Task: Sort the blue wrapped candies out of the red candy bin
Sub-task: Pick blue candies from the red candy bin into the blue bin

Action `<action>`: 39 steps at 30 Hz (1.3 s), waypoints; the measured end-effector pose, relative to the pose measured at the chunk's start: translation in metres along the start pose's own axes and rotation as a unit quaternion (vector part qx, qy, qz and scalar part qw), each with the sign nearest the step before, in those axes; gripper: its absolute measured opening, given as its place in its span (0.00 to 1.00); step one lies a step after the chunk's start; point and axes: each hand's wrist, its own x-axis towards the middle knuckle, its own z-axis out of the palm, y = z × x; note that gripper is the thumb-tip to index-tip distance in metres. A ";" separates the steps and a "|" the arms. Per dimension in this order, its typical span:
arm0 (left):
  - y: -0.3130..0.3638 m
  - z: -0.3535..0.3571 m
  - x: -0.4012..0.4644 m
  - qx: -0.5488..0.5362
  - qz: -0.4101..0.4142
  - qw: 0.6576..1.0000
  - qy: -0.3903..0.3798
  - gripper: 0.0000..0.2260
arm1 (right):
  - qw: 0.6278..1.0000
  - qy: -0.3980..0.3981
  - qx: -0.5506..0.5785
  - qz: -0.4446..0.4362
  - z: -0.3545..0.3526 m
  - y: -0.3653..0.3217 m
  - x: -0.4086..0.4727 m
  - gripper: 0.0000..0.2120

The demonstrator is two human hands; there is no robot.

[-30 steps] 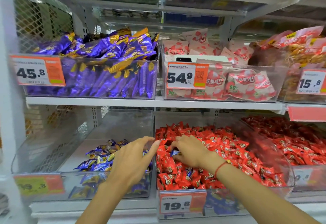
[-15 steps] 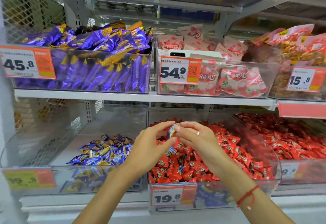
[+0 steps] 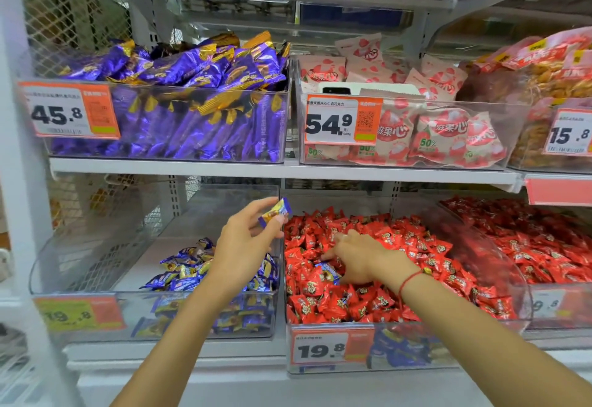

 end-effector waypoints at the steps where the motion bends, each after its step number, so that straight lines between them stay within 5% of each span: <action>1: -0.001 0.000 0.000 0.005 -0.005 1.000 -0.012 0.09 | 1.000 -0.001 -0.025 -0.001 -0.001 0.000 -0.001 0.25; 7: -0.004 0.005 0.001 0.038 -0.039 0.996 -0.069 0.11 | 0.973 0.206 0.099 0.033 0.018 0.008 -0.028 0.23; 12: -0.001 0.018 0.003 0.067 -0.030 0.994 -0.081 0.08 | 0.822 0.386 0.418 0.027 0.007 -0.012 -0.055 0.22; 18: 0.012 0.037 -0.009 0.126 0.006 0.987 -0.096 0.14 | 0.812 0.407 0.417 -0.016 -0.003 -0.029 -0.069 0.24; 22: 0.017 0.019 -0.005 0.155 0.023 0.988 -0.007 0.12 | 0.766 0.360 0.528 -0.076 -0.010 -0.028 -0.071 0.29; 25: 0.001 -0.011 0.001 0.232 -0.035 0.969 0.077 0.11 | 0.786 0.386 0.482 -0.028 -0.009 -0.014 -0.070 0.23; 29: -0.035 -0.032 0.000 0.333 -0.115 0.936 0.002 0.28 | 0.844 0.322 0.428 0.019 0.000 0.010 -0.070 0.10; 31: -0.033 -0.024 -0.005 0.387 -0.093 0.917 -0.014 0.31 | 0.851 0.315 0.420 0.020 0.004 0.012 -0.068 0.09; 34: -0.018 -0.003 -0.017 0.344 -0.007 0.938 -0.036 0.29 | 0.845 0.333 0.418 -0.007 0.007 0.000 -0.060 0.09; 36: -0.018 0.012 -0.025 0.311 0.015 0.947 -0.074 0.28 | 0.893 0.265 0.361 -0.046 0.009 -0.002 -0.049 0.11; 39: -0.029 0.022 -0.031 0.305 0.021 0.948 -0.089 0.28 | 0.970 0.048 0.231 -0.054 0.012 0.015 -0.035 0.23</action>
